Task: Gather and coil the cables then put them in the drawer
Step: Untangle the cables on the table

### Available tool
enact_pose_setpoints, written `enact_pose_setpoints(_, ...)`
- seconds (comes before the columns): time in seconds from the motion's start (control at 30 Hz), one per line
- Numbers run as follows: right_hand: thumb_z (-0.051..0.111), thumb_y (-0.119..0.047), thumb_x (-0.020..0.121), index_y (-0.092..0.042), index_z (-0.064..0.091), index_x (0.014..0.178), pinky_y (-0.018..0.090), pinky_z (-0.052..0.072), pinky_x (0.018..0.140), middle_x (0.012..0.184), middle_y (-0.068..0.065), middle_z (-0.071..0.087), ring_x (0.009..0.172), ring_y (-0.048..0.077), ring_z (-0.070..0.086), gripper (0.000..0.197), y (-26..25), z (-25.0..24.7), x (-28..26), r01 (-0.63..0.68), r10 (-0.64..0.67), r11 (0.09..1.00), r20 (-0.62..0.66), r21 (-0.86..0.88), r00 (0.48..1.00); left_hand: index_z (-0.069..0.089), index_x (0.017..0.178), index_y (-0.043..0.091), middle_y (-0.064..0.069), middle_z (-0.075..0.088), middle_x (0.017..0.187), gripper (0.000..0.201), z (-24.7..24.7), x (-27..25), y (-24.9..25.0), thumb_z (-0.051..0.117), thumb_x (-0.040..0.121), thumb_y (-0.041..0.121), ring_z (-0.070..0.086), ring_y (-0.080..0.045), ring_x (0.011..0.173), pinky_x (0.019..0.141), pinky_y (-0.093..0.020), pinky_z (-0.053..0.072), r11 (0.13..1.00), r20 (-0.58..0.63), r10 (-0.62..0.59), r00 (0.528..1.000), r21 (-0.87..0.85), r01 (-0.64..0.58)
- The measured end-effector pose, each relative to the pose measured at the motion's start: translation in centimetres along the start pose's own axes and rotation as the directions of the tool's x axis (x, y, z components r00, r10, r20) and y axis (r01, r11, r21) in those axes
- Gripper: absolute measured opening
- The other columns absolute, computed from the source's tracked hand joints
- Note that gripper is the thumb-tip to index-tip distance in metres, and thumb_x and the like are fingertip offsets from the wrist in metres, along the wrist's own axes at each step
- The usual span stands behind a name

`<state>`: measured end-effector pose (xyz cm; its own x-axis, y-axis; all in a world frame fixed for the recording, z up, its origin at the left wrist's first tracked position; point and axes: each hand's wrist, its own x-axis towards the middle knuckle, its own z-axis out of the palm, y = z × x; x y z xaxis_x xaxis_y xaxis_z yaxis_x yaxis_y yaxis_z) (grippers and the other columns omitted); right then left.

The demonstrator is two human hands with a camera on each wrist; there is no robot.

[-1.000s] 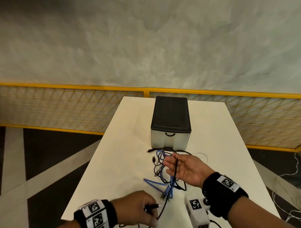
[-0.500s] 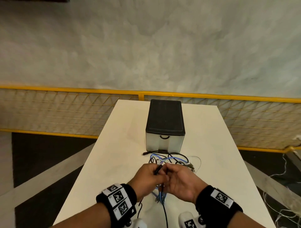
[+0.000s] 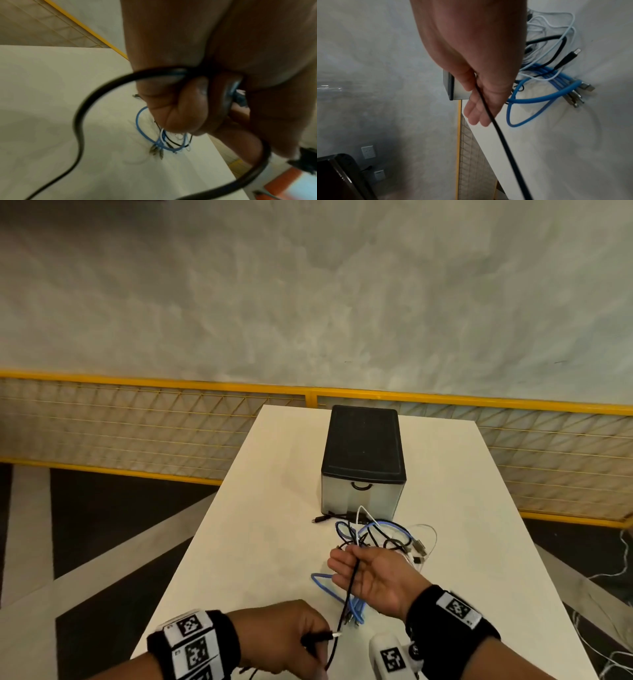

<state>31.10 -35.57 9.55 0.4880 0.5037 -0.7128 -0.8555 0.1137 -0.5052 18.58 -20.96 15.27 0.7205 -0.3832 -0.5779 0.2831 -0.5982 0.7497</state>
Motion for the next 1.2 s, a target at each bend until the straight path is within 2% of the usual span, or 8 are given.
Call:
enact_pose_setpoints(0.27, 0.041, -0.018, 0.102, -0.010, 0.056, 0.095, 0.040, 0.060, 0.061, 0.079, 0.016, 0.076, 0.070, 0.028, 0.075, 0.019, -2.8, 0.0, -0.4, 0.126, -0.126, 0.991, -0.006, 0.051, 0.992, 0.069, 0.096, 0.005, 0.002, 0.066, 0.077, 0.011, -0.7, -1.4, 0.5, 0.059, 0.093, 0.010, 0.053, 0.011, 0.057, 0.058, -0.002, 0.039, 0.998, 0.087, 0.047, 0.995, 0.045, -0.051)
enact_pose_setpoints(0.33, 0.042, -0.019, 0.102, -0.012, 0.055, 0.097, 0.045, 0.058, 0.069, 0.089, 0.017, 0.076, 0.079, 0.029, 0.075, 0.016, -2.3, 0.0, -0.5, 0.114, -0.115, 0.993, 0.035, 0.011, 0.993, 0.071, 0.083, 0.011, -0.003, 0.068, 0.074, 0.011, -1.2, -0.1, 1.0, 0.064, 0.091, 0.012, 0.050, 0.005, 0.046, 0.046, -0.012, 0.038, 0.986, -0.170, 0.044, 0.985, -0.154, -0.070)
enact_pose_setpoints(0.43, 0.044, -0.020, 0.100, -0.012, 0.054, 0.104, 0.051, 0.054, 0.077, 0.105, 0.016, 0.072, 0.084, 0.030, 0.070, 0.013, -1.0, 0.6, -0.9, 0.075, -0.070, 0.997, 0.128, -0.035, 0.989, 0.062, 0.067, 0.020, 0.005, 0.059, 0.058, 0.022, -1.7, 3.2, 1.7, 0.065, 0.088, 0.015, 0.039, -0.004, 0.038, 0.039, -0.018, 0.028, 0.888, -0.566, -0.104, 0.818, -0.424, -0.181)
enact_pose_setpoints(0.57, 0.037, -0.026, 0.101, -0.005, 0.066, 0.110, 0.058, 0.044, 0.099, 0.106, 0.014, 0.072, 0.095, 0.028, 0.068, 0.036, -0.4, 1.2, -1.7, 0.075, -0.072, 0.997, 0.179, -0.012, 0.981, 0.065, 0.071, 0.009, -0.002, 0.065, 0.066, 0.014, -1.5, 6.2, 3.2, 0.070, 0.084, 0.009, 0.062, -0.012, 0.060, 0.058, -0.024, 0.051, 0.850, -0.613, -0.085, 0.786, -0.456, -0.264)
enact_pose_setpoints(0.67, 0.034, -0.030, 0.102, -0.008, 0.062, 0.086, 0.048, 0.052, 0.081, 0.077, 0.011, 0.072, 0.066, 0.024, 0.070, 0.038, -0.8, 0.6, -2.2, 0.056, -0.055, 0.998, 0.116, -0.010, 0.992, 0.055, 0.064, 0.010, 0.000, 0.057, 0.057, 0.025, -0.8, 6.5, 3.3, 0.066, 0.083, -0.002, 0.056, -0.008, 0.049, 0.049, -0.017, 0.046, 0.843, -0.575, -0.103, 0.812, -0.484, -0.235)
enact_pose_setpoints(0.8, 0.044, -0.018, 0.097, -0.007, 0.057, 0.096, 0.032, 0.050, 0.047, 0.073, 0.016, 0.071, 0.053, 0.027, 0.065, 0.018, -1.6, -0.1, -1.6, 0.053, -0.053, 0.999, 0.011, -0.010, 0.999, 0.060, 0.071, 0.011, 0.003, 0.058, 0.059, 0.016, 0.2, 4.4, 2.9, 0.067, 0.080, 0.000, 0.043, 0.002, 0.038, 0.037, -0.014, 0.031, 0.942, -0.366, -0.013, 0.930, -0.318, -0.112)
enact_pose_setpoints(1.03, 0.041, -0.017, 0.101, -0.005, 0.060, 0.098, 0.050, 0.054, 0.081, 0.096, 0.018, 0.073, 0.101, 0.033, 0.068, 0.023, -2.1, -0.9, -0.7, 0.033, -0.034, 0.999, -0.016, -0.032, 0.999, 0.070, 0.074, 0.020, 0.009, 0.064, 0.063, 0.009, 0.5, 2.1, 0.1, 0.079, 0.075, 0.018, 0.056, 0.003, 0.058, 0.065, -0.018, 0.044, 0.993, -0.152, -0.018, 0.988, -0.119, 0.000)
enact_pose_setpoints(1.2, 0.039, -0.015, 0.102, -0.006, 0.056, 0.104, 0.050, 0.055, 0.076, 0.090, 0.019, 0.075, 0.082, 0.032, 0.074, 0.019, -1.6, -0.5, -0.2, 0.044, -0.043, 0.999, -0.040, 0.011, 0.998, 0.070, 0.084, 0.018, -0.008, 0.071, 0.079, 0.009, 0.3, 1.6, -0.1, 0.068, 0.084, 0.026, 0.053, 0.003, 0.060, 0.064, -0.015, 0.043, 1.000, -0.021, 0.016, 1.000, 0.022, -0.015)
